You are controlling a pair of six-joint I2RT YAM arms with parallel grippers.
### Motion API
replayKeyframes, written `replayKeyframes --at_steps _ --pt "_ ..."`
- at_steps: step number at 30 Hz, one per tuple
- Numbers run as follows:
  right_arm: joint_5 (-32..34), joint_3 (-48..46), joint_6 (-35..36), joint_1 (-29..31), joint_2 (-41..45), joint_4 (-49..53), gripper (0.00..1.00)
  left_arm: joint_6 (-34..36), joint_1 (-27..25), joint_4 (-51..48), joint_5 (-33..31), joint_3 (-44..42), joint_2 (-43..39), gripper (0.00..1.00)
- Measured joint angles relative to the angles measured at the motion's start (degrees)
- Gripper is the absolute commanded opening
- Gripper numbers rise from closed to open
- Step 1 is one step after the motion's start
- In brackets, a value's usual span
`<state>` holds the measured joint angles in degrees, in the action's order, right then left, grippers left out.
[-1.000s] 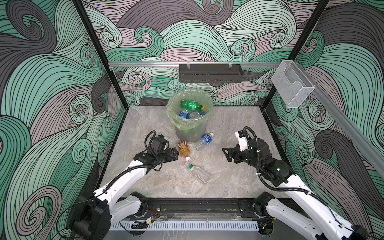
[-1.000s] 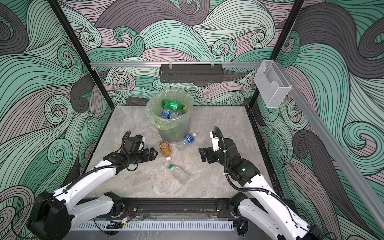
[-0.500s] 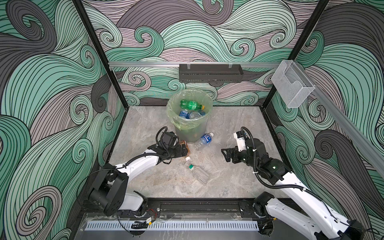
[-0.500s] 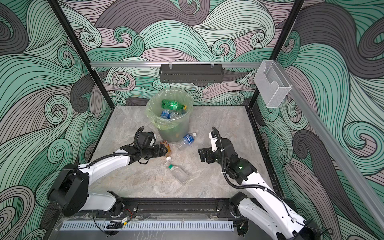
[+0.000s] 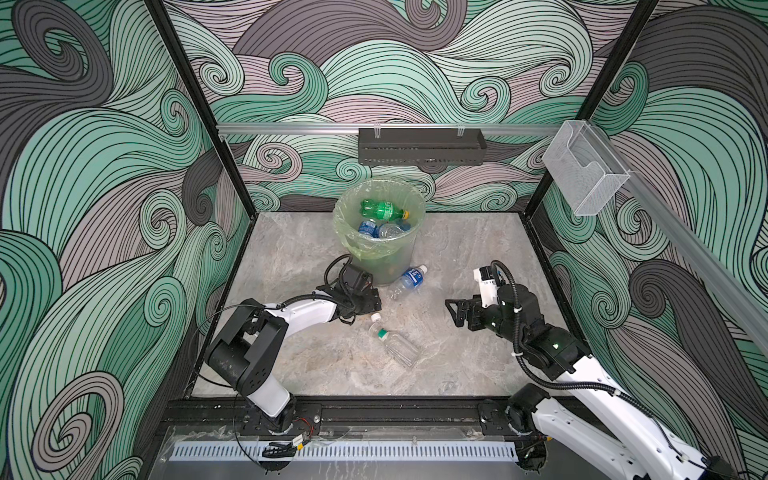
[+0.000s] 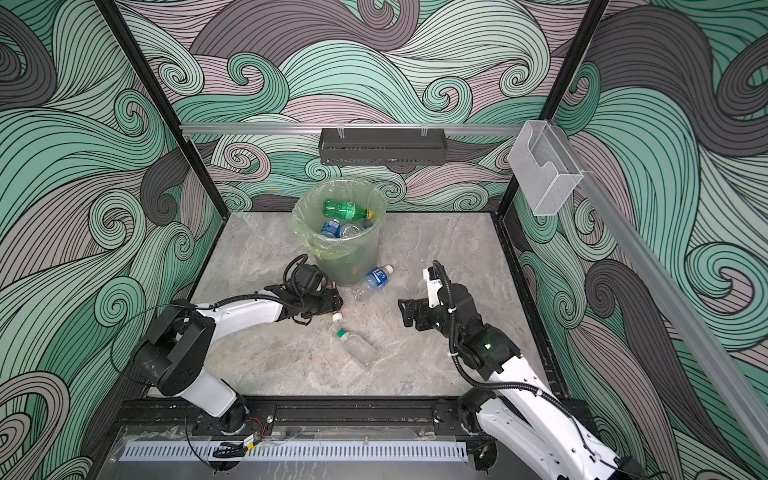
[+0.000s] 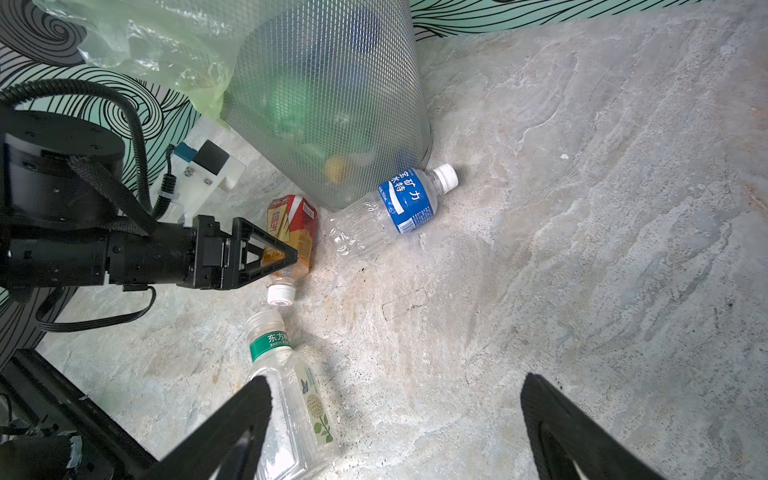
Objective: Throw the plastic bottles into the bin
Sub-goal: 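Reach the left gripper to the red-and-gold can and close on it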
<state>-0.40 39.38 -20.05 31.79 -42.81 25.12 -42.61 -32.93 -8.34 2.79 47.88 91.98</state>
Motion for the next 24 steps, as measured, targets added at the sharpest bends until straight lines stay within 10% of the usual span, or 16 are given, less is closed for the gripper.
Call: replayKeyframes --at_steps 24 --pt "-0.7 -1.9 -1.4 0.0 -2.2 -2.8 0.94 -1.5 -0.2 0.1 -1.3 -4.4 -2.6 0.82"
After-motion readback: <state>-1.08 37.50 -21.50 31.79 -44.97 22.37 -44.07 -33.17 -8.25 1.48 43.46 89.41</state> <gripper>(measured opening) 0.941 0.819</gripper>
